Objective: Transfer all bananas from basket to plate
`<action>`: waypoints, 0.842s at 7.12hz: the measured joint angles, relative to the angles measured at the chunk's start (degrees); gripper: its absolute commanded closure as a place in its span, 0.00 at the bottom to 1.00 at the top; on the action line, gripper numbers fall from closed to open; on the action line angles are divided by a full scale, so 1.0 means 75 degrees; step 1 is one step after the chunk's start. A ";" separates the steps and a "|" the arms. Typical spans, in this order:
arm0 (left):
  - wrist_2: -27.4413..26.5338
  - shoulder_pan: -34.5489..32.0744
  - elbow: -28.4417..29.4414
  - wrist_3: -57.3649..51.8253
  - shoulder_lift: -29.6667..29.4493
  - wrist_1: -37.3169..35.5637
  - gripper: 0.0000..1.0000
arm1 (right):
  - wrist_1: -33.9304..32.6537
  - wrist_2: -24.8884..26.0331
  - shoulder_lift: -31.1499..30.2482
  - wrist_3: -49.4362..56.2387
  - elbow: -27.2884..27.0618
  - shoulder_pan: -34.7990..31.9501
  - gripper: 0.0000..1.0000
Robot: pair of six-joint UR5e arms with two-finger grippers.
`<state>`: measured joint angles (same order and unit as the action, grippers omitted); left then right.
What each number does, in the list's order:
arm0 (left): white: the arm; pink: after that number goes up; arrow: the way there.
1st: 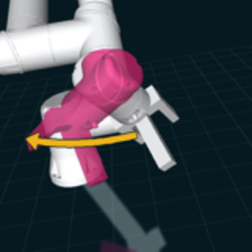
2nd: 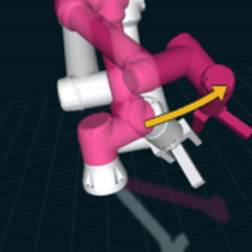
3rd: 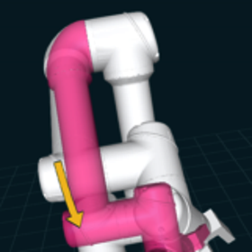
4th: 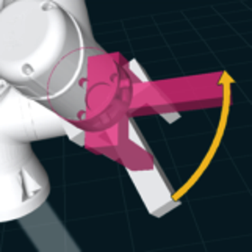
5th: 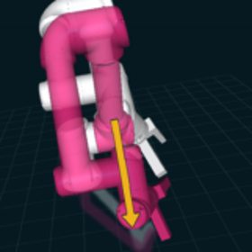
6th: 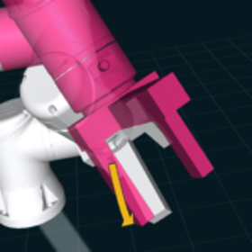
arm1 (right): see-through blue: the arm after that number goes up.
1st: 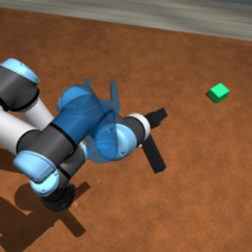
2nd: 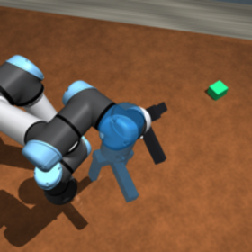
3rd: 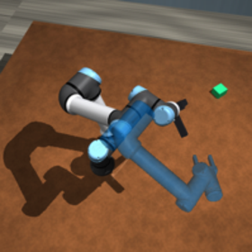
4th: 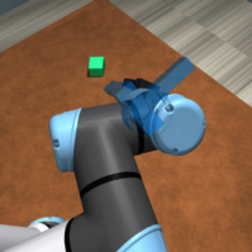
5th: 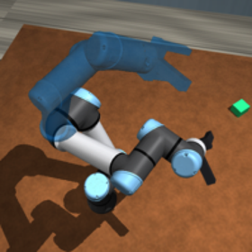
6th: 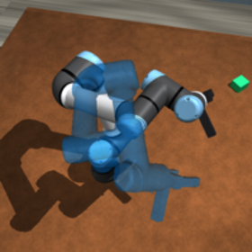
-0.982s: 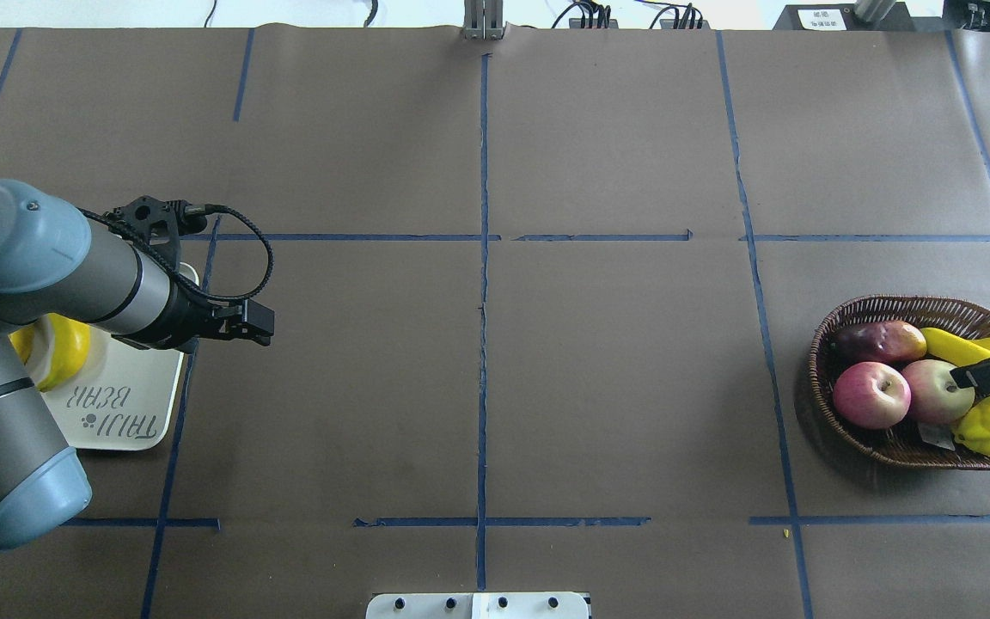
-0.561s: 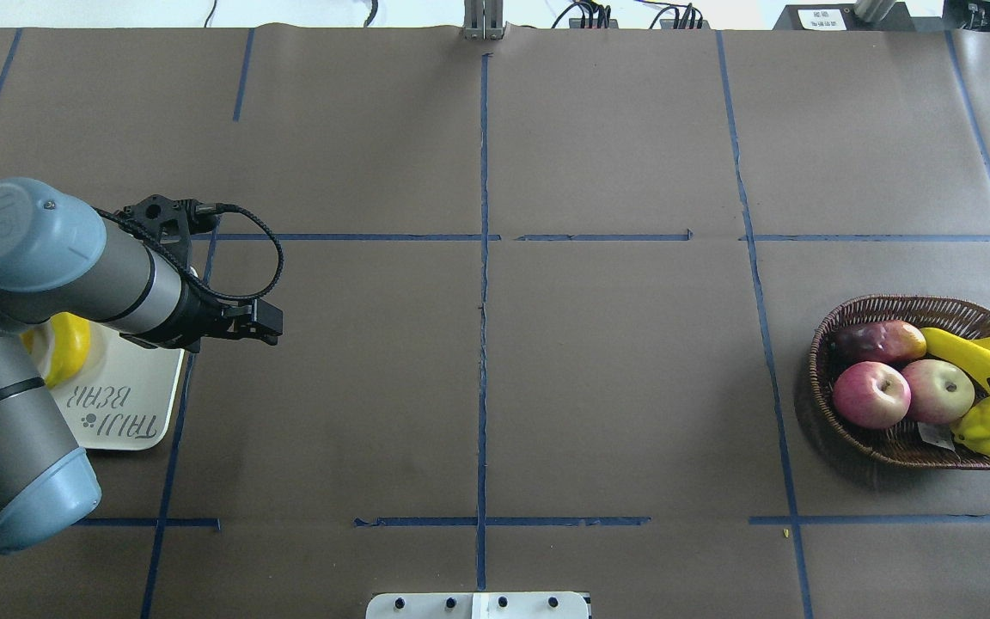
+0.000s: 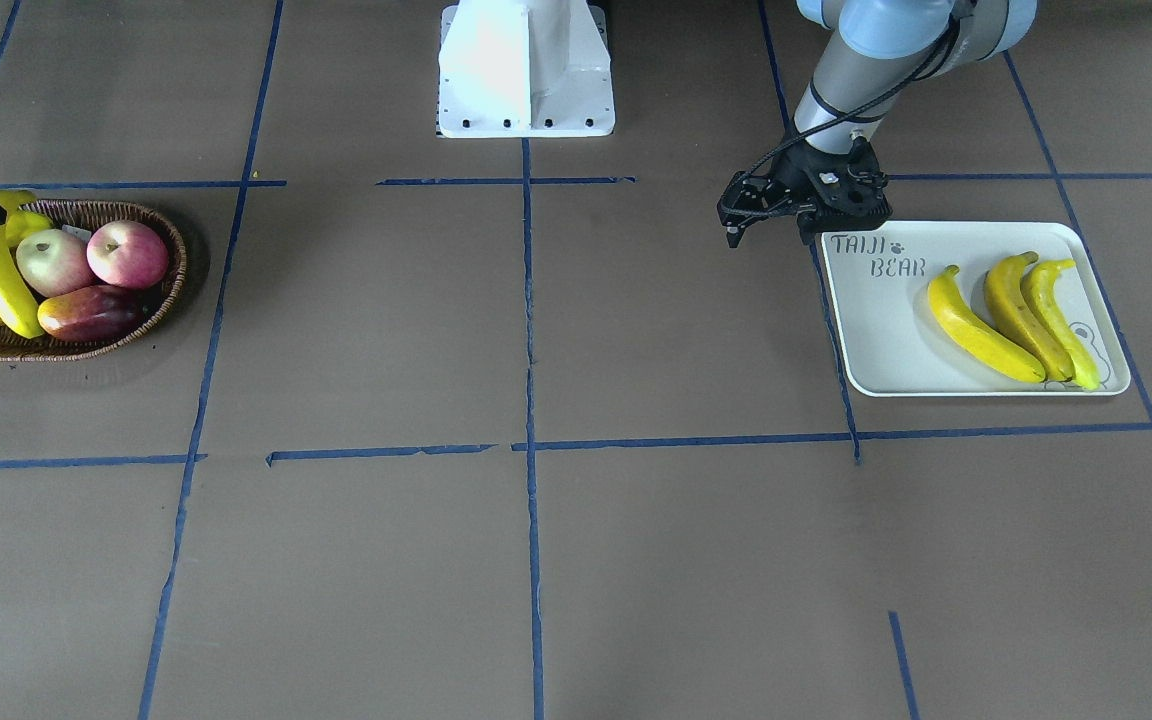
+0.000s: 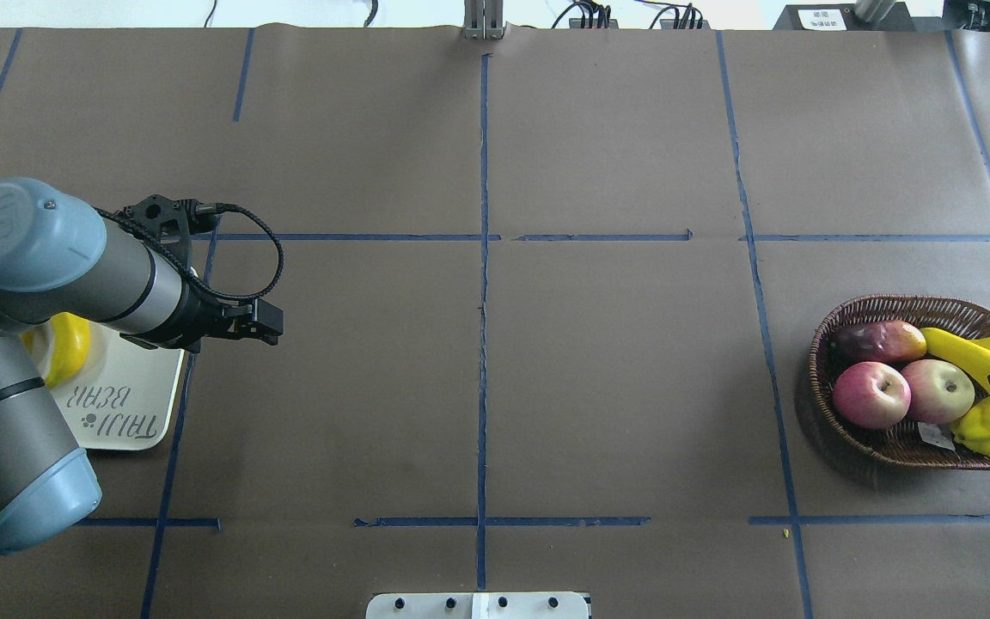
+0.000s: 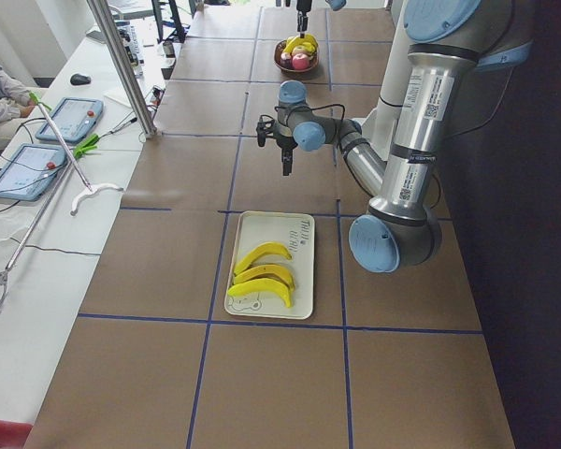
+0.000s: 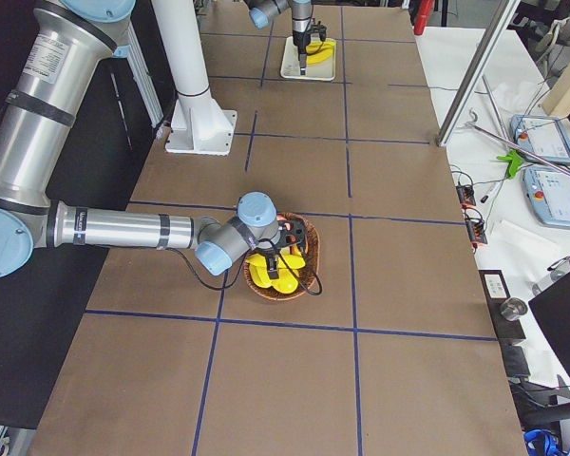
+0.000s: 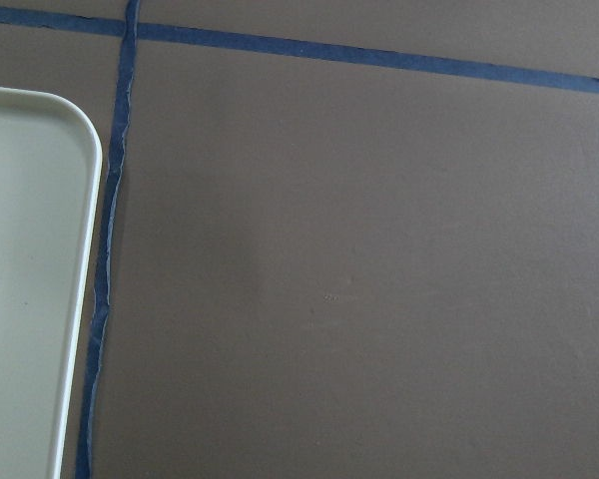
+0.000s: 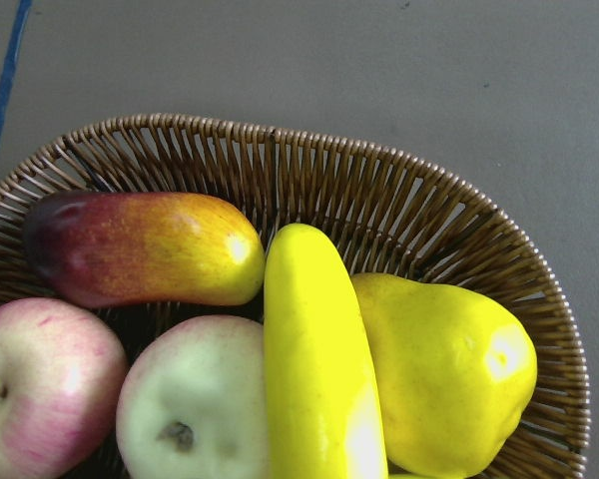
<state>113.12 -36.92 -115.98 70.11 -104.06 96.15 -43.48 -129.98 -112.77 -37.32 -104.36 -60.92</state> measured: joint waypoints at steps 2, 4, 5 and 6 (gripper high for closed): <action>0.0000 0.0000 0.0006 0.0004 0.0013 0.0000 0.00 | 0.0069 -0.0004 0.0001 -0.0050 0.0124 0.0205 0.23; 0.0000 0.0000 0.0007 0.0004 0.0028 0.0008 0.00 | 0.0080 -0.0054 -0.0007 -0.0068 0.0152 0.0392 0.54; 0.0000 0.0000 0.0006 0.0004 0.0032 0.0010 0.00 | 0.0085 -0.0085 -0.0009 -0.0063 0.0155 0.0464 0.69; 0.0000 0.0000 0.0001 0.0004 0.0032 0.0011 0.00 | 0.0088 -0.0099 -0.0008 -0.0053 0.0157 0.0523 0.85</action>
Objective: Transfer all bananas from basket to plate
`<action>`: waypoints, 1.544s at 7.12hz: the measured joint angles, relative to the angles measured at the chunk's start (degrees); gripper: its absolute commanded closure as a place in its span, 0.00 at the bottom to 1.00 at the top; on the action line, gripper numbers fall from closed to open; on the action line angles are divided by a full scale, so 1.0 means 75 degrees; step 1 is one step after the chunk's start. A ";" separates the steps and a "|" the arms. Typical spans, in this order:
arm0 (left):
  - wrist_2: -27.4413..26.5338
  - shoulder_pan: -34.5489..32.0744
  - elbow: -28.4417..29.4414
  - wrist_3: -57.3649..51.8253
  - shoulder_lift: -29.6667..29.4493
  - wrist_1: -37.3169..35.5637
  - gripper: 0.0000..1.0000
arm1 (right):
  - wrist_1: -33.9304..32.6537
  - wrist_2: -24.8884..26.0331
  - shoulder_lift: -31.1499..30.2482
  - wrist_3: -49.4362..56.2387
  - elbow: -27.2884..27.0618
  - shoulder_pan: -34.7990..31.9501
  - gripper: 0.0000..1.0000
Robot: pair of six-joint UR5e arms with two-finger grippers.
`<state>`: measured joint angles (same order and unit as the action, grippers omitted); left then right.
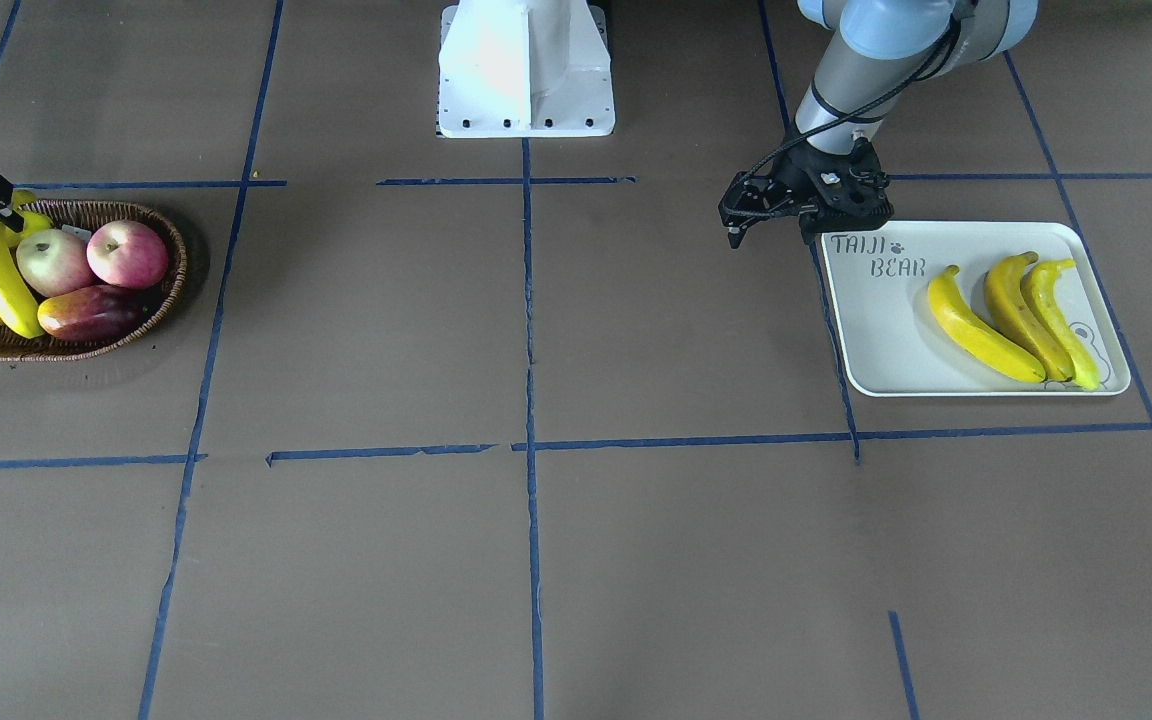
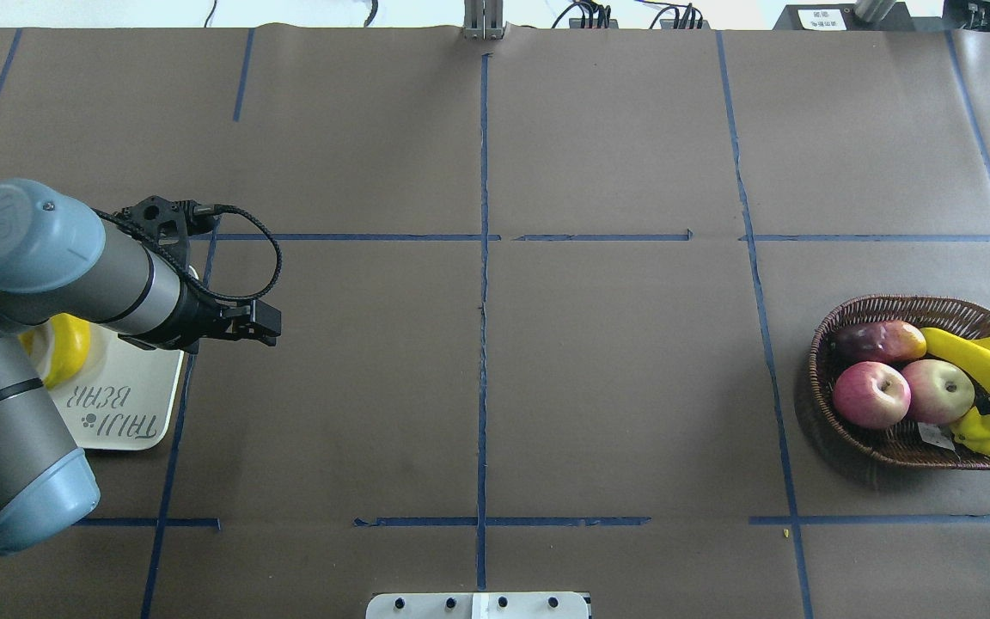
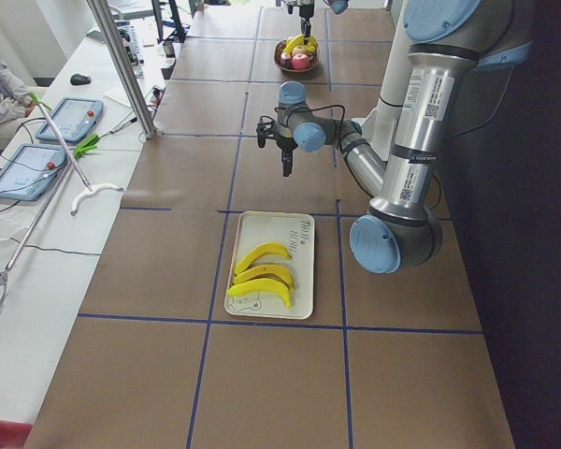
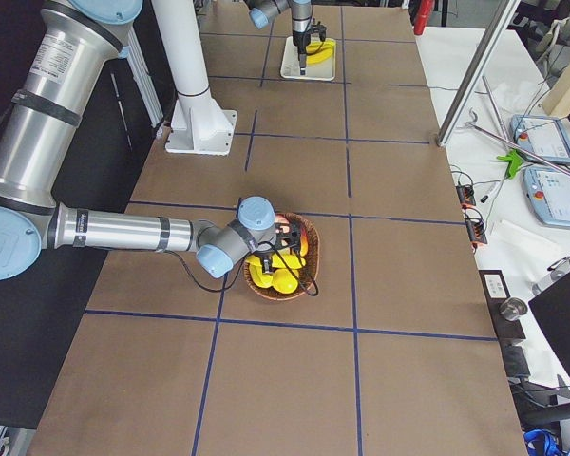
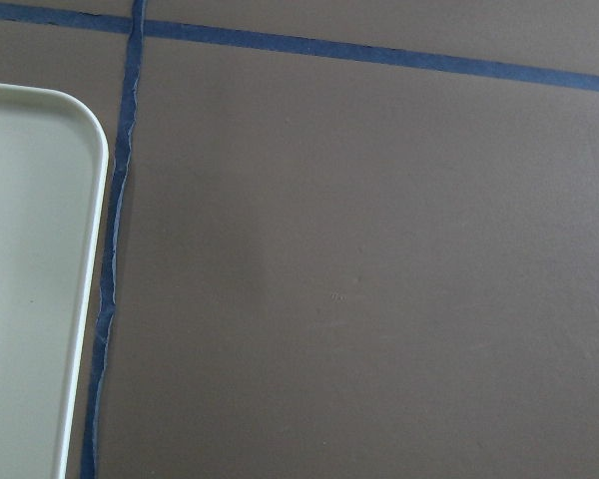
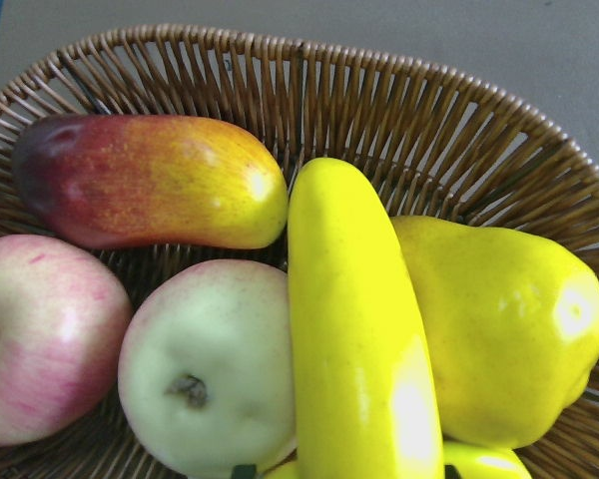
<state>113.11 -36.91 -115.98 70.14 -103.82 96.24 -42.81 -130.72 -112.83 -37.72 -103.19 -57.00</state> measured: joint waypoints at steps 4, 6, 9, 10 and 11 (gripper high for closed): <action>-0.0003 0.0005 -0.0170 0.0011 0.0041 -0.0006 0.00 | 0.0215 -0.0093 0.0023 0.0237 -0.0163 -0.0019 1.00; 0.0021 0.0010 -0.0183 0.0022 0.0002 0.0105 0.00 | 0.0296 -0.0844 0.0240 0.0287 -0.0445 -0.0601 0.99; 0.0041 0.0040 -0.0217 0.0221 -0.0017 0.0546 0.00 | 0.0254 -0.1333 0.1668 -0.0497 -0.0496 -0.0665 0.99; 0.0038 0.0085 -0.0280 0.0506 -0.0091 0.0585 0.00 | 0.0262 -0.1132 0.2319 -0.1376 -0.0486 -0.0252 0.99; 0.0036 0.0151 -0.0391 0.0973 -0.0291 0.0594 0.00 | 0.0279 -0.0531 0.2946 -0.2246 -0.0483 0.0412 1.00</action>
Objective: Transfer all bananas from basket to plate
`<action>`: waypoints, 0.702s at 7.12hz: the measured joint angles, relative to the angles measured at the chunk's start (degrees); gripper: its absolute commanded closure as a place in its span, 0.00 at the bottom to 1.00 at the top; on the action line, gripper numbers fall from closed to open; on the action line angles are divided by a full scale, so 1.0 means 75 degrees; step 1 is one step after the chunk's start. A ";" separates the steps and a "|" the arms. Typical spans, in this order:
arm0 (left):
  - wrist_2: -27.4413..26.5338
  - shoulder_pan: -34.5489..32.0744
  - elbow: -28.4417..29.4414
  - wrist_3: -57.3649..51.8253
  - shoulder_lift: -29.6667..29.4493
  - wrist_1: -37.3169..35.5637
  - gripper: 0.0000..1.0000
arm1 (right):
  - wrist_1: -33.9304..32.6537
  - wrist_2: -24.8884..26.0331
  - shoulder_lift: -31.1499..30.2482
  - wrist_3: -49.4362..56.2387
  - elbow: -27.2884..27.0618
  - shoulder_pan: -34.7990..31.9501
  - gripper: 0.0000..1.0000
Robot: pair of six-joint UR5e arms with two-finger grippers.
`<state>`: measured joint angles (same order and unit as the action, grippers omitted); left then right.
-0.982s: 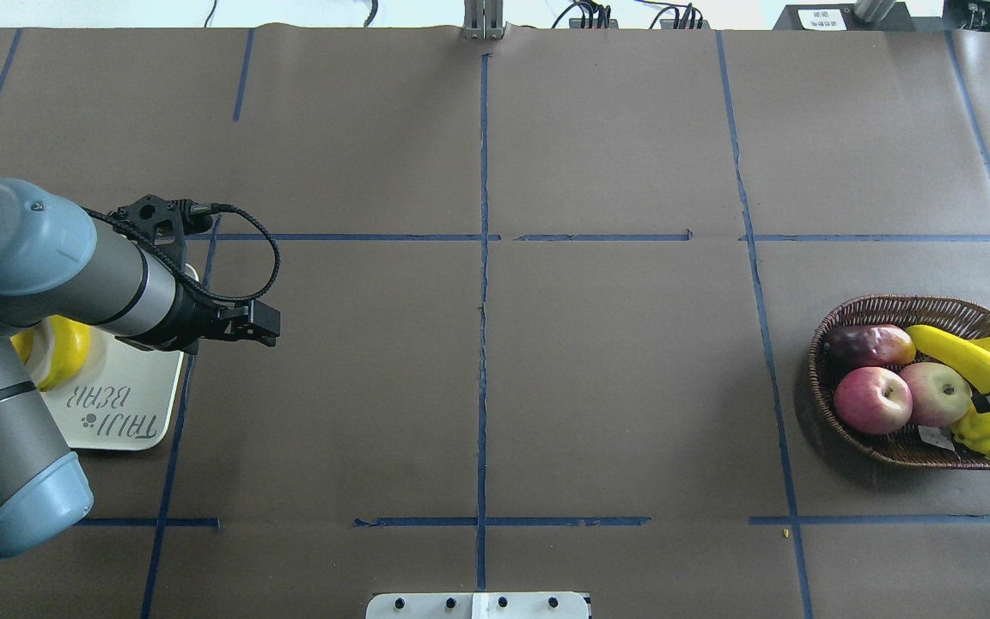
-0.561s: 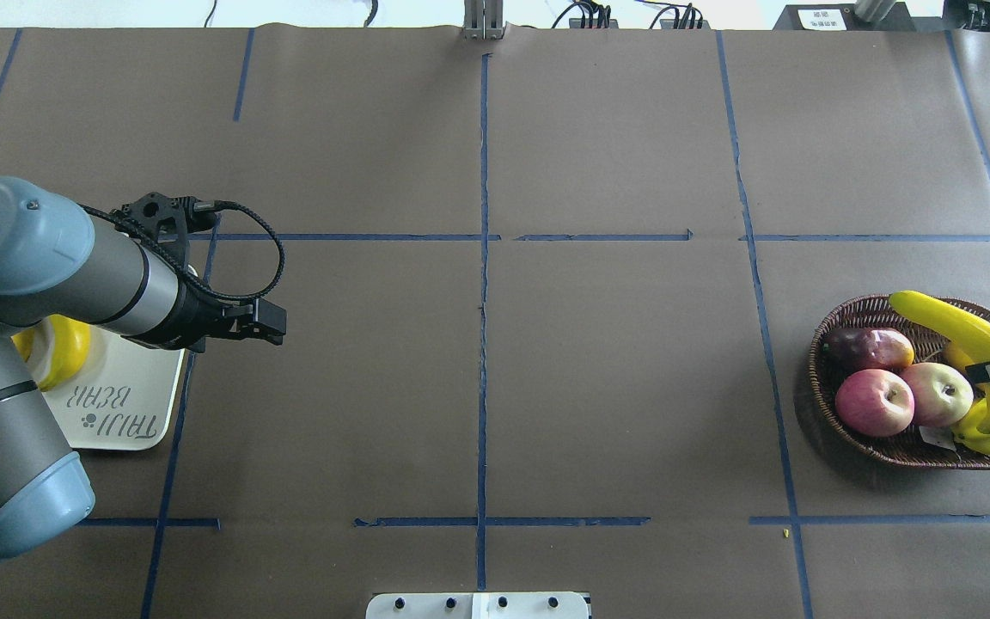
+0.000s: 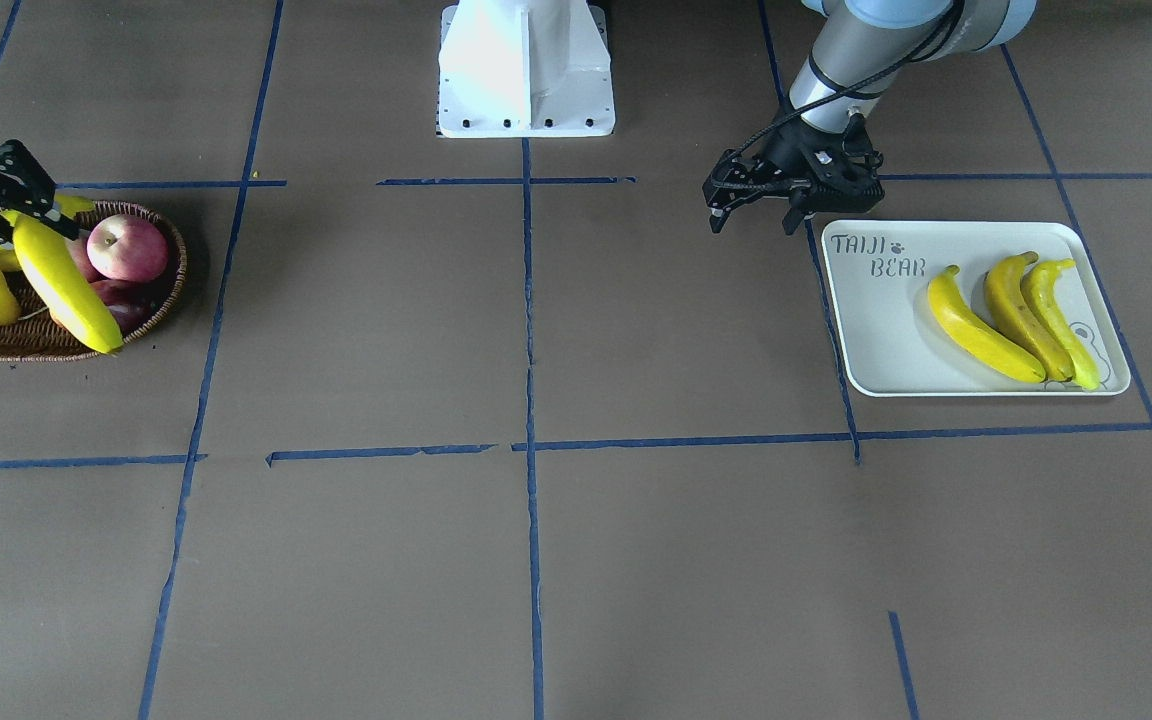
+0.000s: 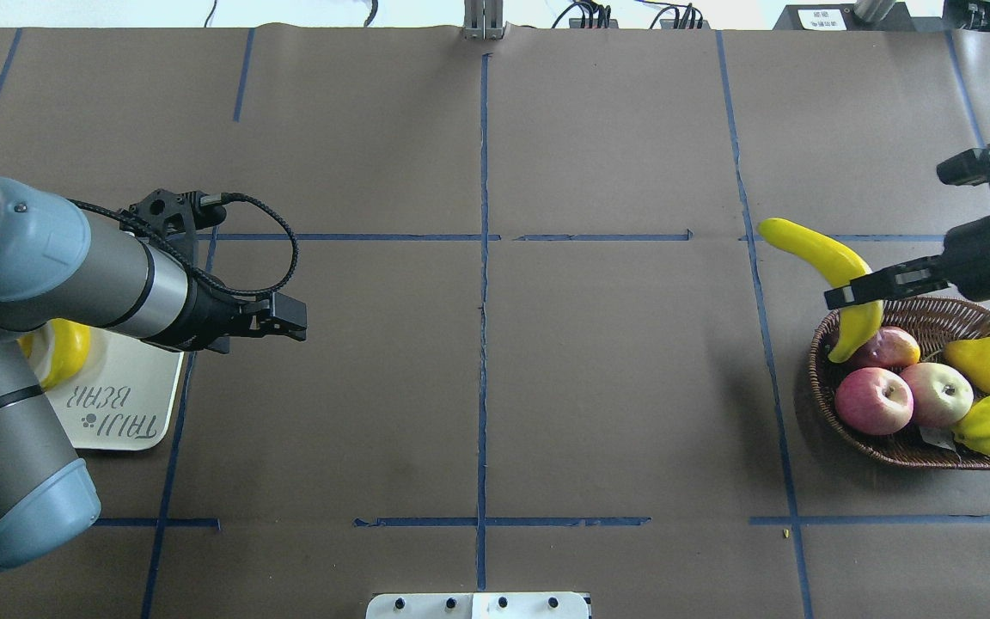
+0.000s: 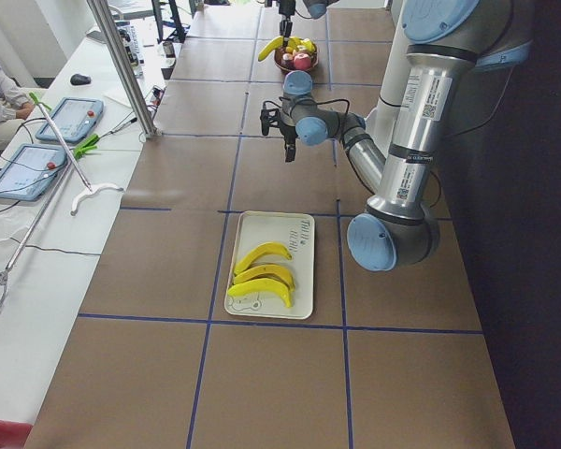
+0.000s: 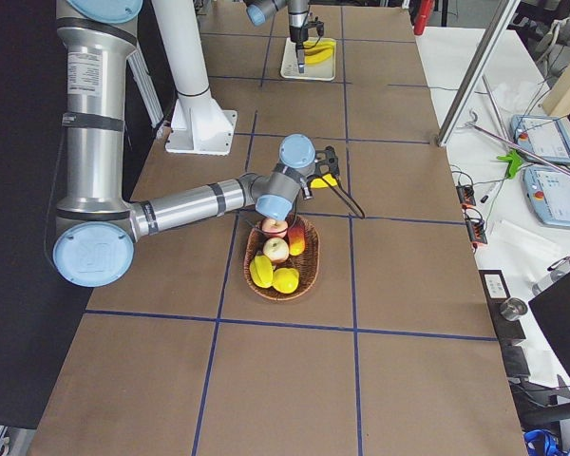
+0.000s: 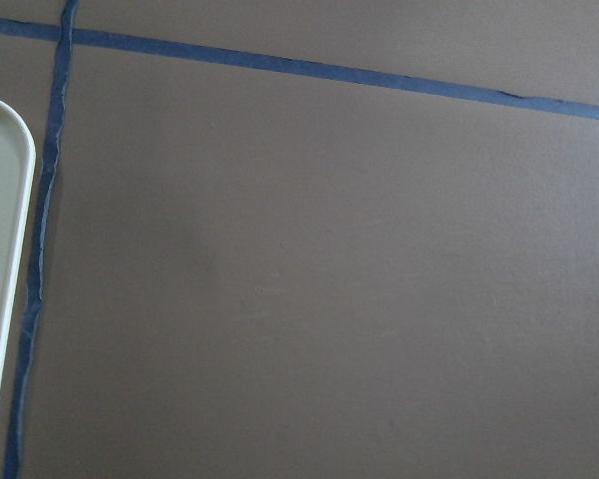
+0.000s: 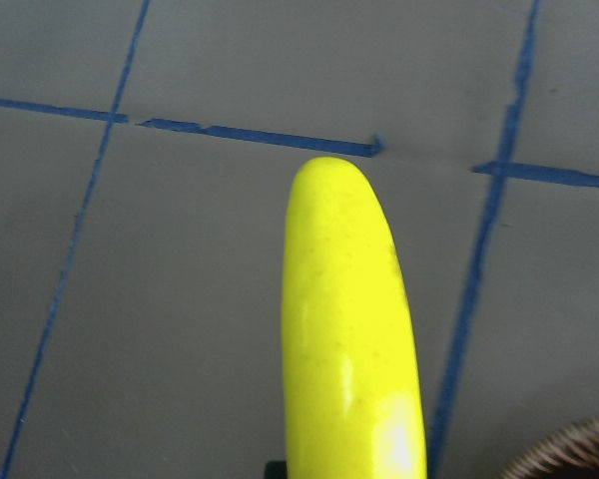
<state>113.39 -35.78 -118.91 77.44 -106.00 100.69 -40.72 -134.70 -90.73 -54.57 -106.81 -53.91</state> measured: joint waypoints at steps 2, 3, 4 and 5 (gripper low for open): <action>0.0001 0.0100 -0.0115 0.1160 -0.0525 0.0004 0.00 | -0.0016 0.1496 0.1079 -0.1272 0.0050 0.1376 1.00; 0.0009 0.0128 -0.0102 0.1649 -0.0784 0.0007 0.00 | -0.0025 0.1985 0.1612 -0.1799 0.0134 0.1841 1.00; 0.0017 0.0159 -0.0098 0.1967 -0.0952 0.0011 0.00 | -0.0024 0.2512 0.2036 -0.2162 0.0212 0.2253 0.99; 0.0018 0.0206 -0.0087 0.2357 -0.1113 0.0060 0.00 | -0.0003 0.3103 0.2342 -0.2394 0.0249 0.2664 0.99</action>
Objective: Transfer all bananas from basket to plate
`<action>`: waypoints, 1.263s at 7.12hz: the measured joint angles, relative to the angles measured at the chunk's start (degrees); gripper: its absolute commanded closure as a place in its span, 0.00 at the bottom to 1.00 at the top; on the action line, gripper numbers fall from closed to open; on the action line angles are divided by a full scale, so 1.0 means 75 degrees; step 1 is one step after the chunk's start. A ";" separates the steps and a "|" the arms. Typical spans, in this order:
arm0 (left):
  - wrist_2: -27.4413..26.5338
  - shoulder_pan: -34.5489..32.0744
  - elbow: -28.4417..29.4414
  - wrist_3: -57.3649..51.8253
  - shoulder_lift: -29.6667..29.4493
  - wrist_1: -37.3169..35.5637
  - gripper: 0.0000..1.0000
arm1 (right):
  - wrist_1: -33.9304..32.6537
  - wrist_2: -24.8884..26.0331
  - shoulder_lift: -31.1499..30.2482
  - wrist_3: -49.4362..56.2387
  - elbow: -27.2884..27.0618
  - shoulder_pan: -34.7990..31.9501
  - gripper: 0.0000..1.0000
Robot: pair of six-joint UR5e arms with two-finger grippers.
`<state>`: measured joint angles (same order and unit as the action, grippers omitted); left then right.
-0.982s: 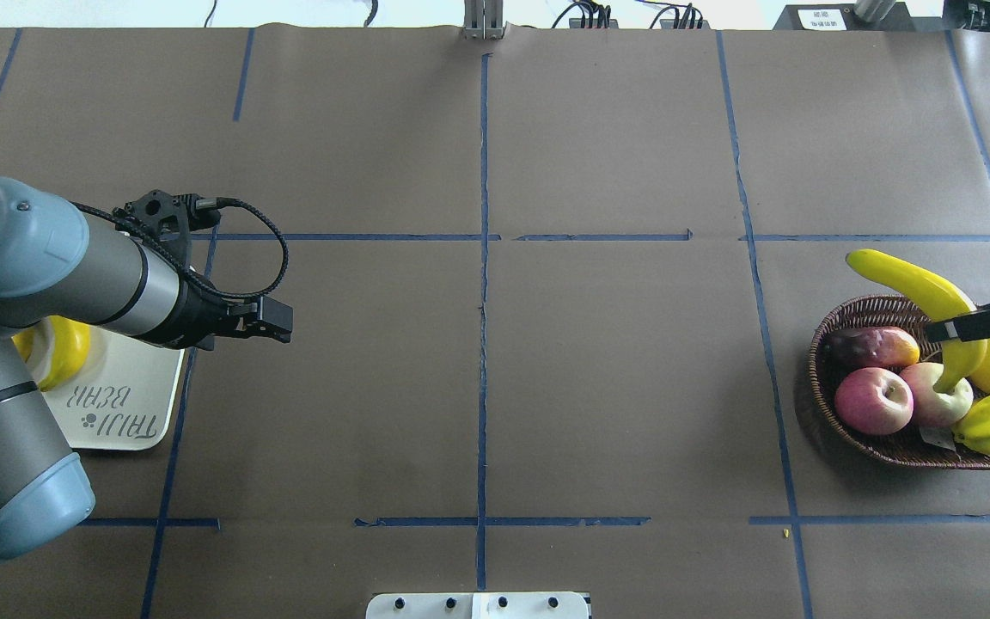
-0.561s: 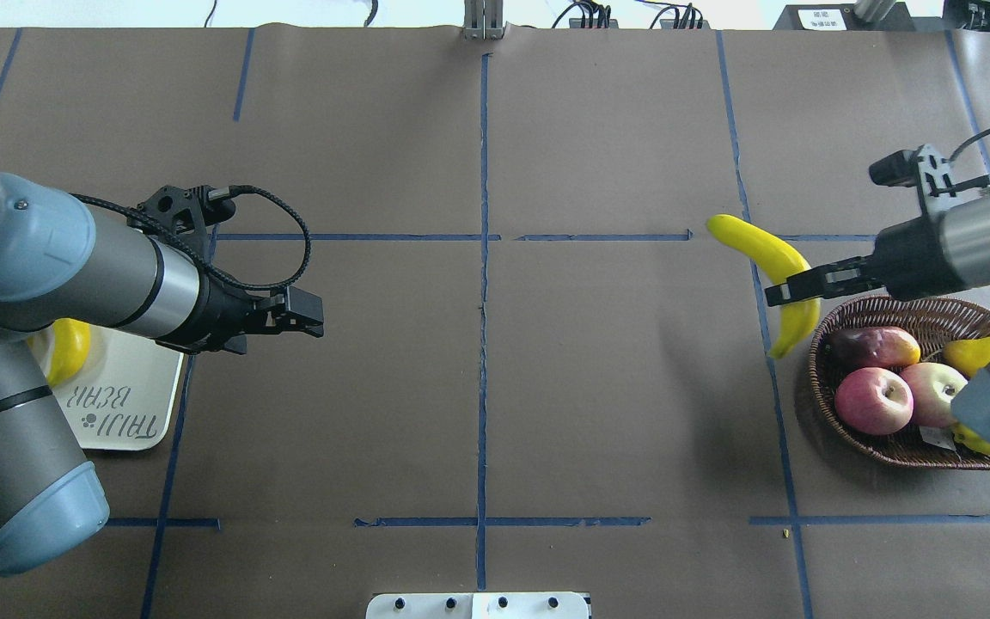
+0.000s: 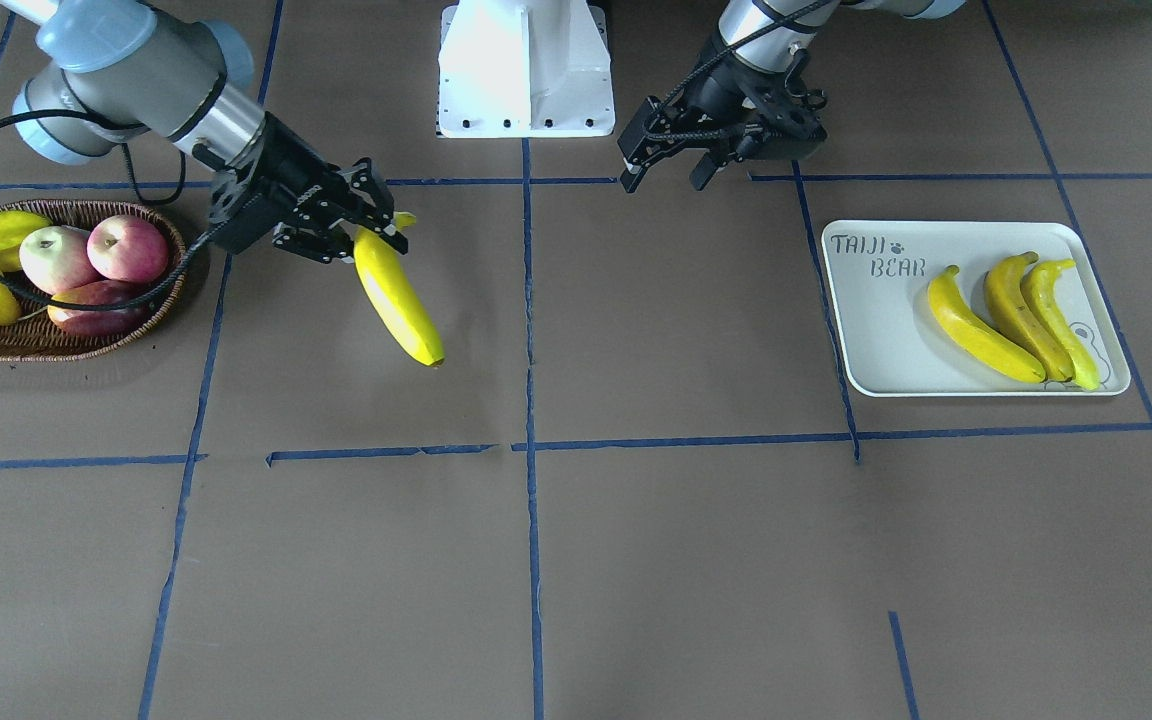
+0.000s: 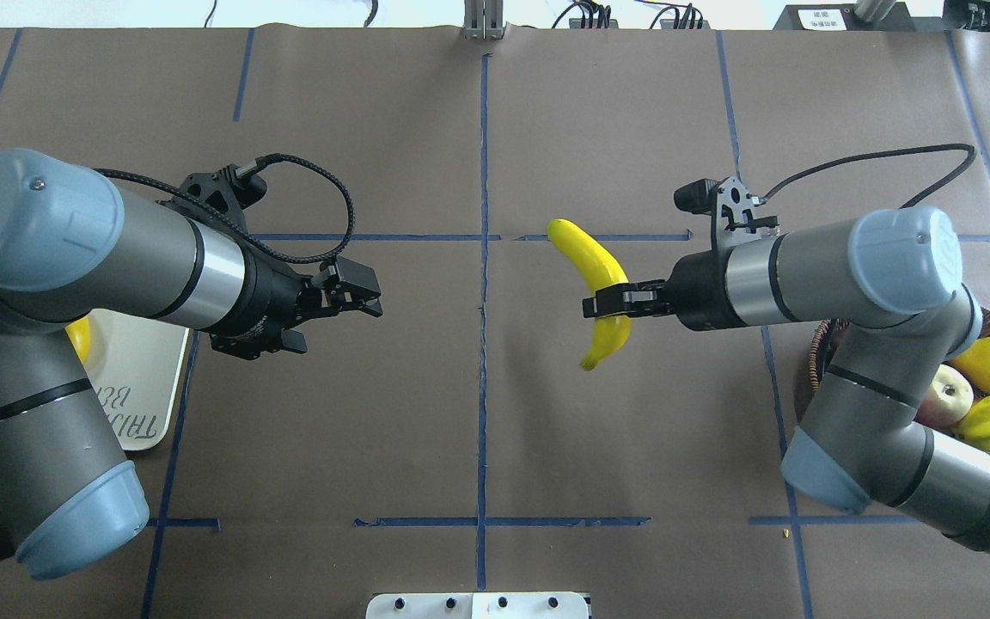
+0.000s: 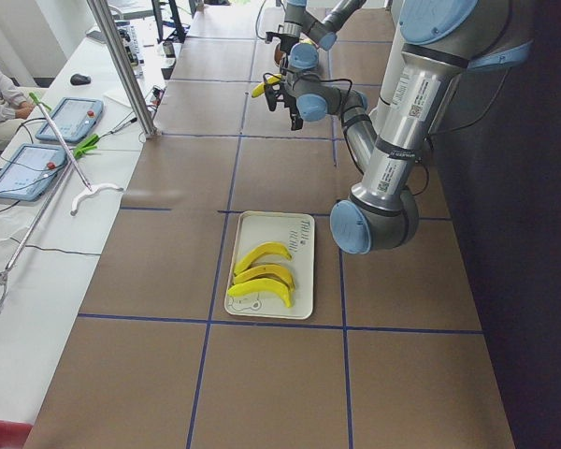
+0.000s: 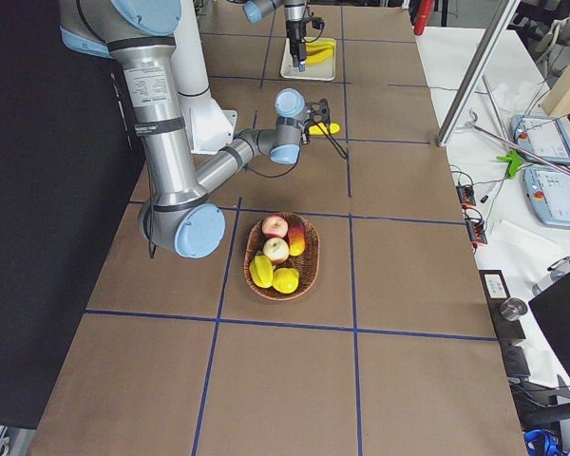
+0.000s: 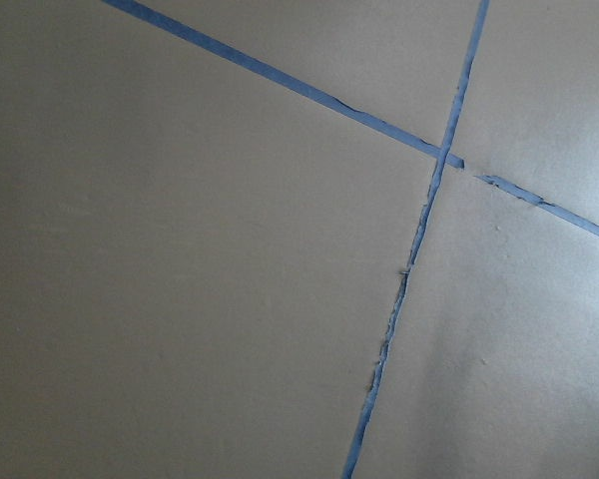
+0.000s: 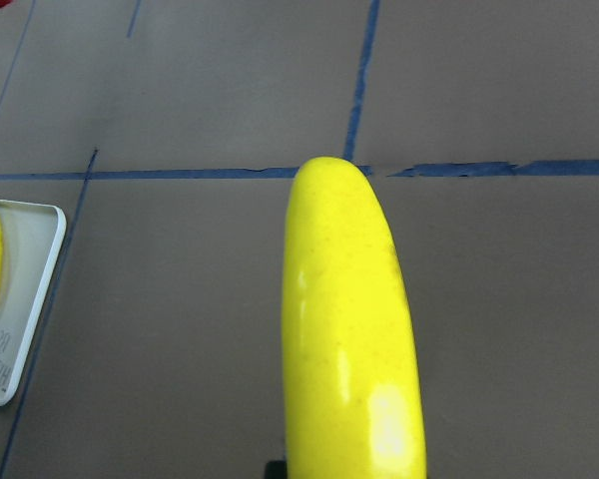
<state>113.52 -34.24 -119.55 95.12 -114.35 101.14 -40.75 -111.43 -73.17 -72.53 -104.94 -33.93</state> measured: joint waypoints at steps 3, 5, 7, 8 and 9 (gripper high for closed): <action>-0.0017 0.0163 0.0086 0.1219 -0.0361 0.0534 0.00 | 0.0019 0.1314 0.0667 -0.0462 0.0019 0.0996 0.99; -0.0064 0.0200 0.0323 0.1629 -0.0542 0.0986 0.00 | 0.0024 0.1757 0.0881 -0.0576 0.0021 0.1411 0.99; -0.0615 0.0337 0.0635 0.1996 -0.0712 0.1327 0.00 | 0.0057 0.1872 0.0949 -0.0657 -0.0024 0.1591 0.99; -0.0811 0.0415 0.0754 0.2062 -0.0734 0.1381 0.00 | 0.0069 0.1900 0.0966 -0.0716 -0.0048 0.1623 0.99; -0.0893 0.0451 0.0853 0.2085 -0.0740 0.1400 0.01 | 0.0075 0.1938 0.1014 -0.0757 -0.0057 0.1639 0.99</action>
<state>106.83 -30.86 -113.16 110.75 -119.90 111.65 -40.19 -96.89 -65.57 -78.21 -105.37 -21.64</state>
